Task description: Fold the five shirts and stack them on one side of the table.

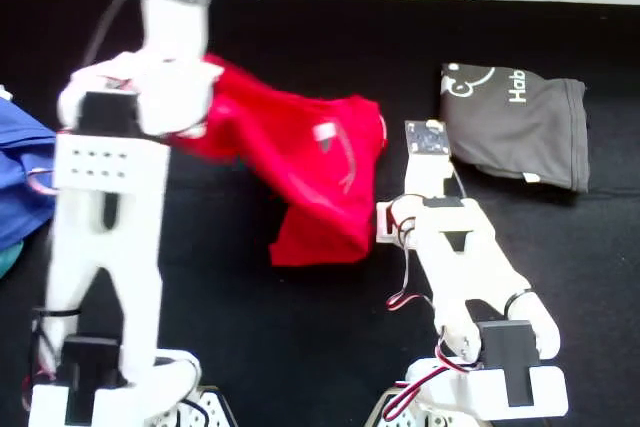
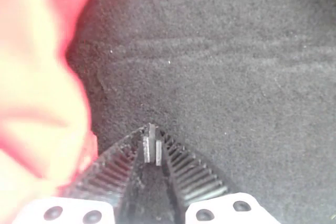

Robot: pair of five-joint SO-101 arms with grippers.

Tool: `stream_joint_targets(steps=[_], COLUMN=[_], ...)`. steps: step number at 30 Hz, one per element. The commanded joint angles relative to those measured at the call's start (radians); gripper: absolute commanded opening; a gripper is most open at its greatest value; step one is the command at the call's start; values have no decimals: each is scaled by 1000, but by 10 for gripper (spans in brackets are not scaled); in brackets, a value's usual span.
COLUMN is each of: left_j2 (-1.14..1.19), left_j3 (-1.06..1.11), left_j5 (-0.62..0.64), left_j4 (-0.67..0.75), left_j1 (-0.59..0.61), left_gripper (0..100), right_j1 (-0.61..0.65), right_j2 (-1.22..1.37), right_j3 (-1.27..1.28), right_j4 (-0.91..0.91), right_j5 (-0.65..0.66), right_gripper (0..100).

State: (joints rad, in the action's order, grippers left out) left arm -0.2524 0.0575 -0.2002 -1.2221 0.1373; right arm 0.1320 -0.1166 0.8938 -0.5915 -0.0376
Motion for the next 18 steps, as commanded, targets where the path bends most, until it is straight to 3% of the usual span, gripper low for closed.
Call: stream_joint_targets(steps=[1, 5, 10, 14, 18], left_j2=[-28, -28, -28, -31, -38], left_j3=[211, 400, 533, 553, 503], left_j5=[-6, -8, -8, -8, -89], left_j4=[-3, 11, 129, 141, 11], left_j1=[156, 302, 460, 486, 438], left_gripper=[9, 9, 13, 15, 110], right_j1=[-42, -42, -42, -42, -42], right_j2=[2, 2, 2, 2, 2], right_j3=[2, 2, 2, 2, 2], right_j4=[-15, -15, -15, -15, -15], right_j5=[-5, -5, -5, -5, -5], right_gripper=[9, 9, 9, 9, 9])
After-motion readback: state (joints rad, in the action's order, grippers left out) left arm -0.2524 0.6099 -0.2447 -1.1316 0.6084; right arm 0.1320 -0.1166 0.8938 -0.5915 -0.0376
